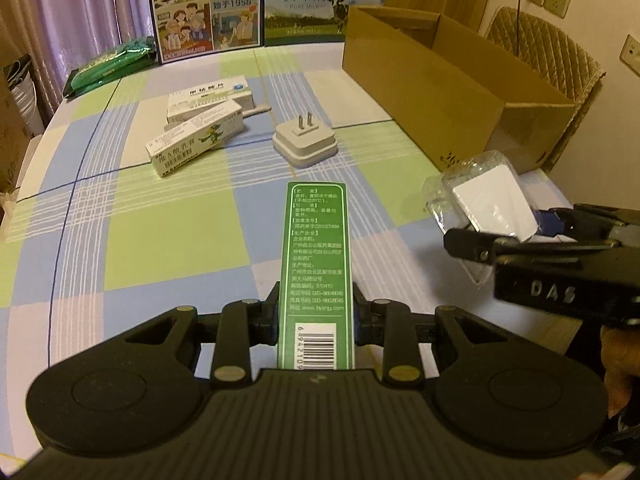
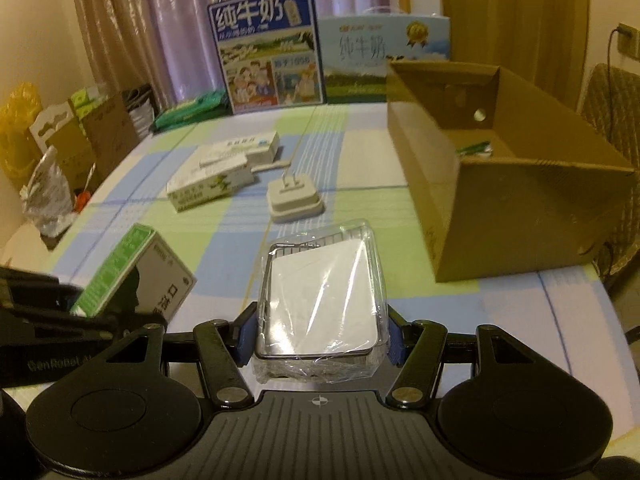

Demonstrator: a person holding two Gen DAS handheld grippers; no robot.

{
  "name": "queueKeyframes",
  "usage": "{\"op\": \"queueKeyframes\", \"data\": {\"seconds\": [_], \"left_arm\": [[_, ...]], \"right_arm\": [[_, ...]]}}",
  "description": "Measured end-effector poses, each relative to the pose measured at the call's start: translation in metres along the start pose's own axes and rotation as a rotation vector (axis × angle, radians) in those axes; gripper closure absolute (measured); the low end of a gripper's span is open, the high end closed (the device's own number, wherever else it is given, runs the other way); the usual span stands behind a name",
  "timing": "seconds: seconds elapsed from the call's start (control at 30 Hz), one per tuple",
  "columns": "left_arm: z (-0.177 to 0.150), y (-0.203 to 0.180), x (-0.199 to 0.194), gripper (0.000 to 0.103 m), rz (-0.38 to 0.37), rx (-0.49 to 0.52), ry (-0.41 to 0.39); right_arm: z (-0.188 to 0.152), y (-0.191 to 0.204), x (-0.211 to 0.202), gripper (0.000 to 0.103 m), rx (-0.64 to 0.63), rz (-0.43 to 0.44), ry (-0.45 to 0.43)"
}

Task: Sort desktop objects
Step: 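Lift the green box and foil pad off the table, then carry the green box and foil pad toward the cardboard box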

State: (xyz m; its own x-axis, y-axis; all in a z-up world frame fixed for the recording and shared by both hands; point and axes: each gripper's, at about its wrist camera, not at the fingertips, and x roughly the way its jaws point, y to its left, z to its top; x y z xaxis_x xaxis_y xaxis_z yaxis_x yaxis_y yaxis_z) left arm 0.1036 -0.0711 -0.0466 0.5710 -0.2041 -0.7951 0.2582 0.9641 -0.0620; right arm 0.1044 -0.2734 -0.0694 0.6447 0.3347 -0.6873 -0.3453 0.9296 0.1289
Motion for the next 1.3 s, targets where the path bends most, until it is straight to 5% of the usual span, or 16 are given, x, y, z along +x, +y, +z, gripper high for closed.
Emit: {"op": "queueKeyframes", "data": {"seconds": [1.3], "left_arm": [[0.038,-0.062,-0.027,0.078,-0.052,0.079,-0.075]], "right_arm": [[0.030,-0.068,-0.070,0.045,0.083,-0.067,-0.123]]}}
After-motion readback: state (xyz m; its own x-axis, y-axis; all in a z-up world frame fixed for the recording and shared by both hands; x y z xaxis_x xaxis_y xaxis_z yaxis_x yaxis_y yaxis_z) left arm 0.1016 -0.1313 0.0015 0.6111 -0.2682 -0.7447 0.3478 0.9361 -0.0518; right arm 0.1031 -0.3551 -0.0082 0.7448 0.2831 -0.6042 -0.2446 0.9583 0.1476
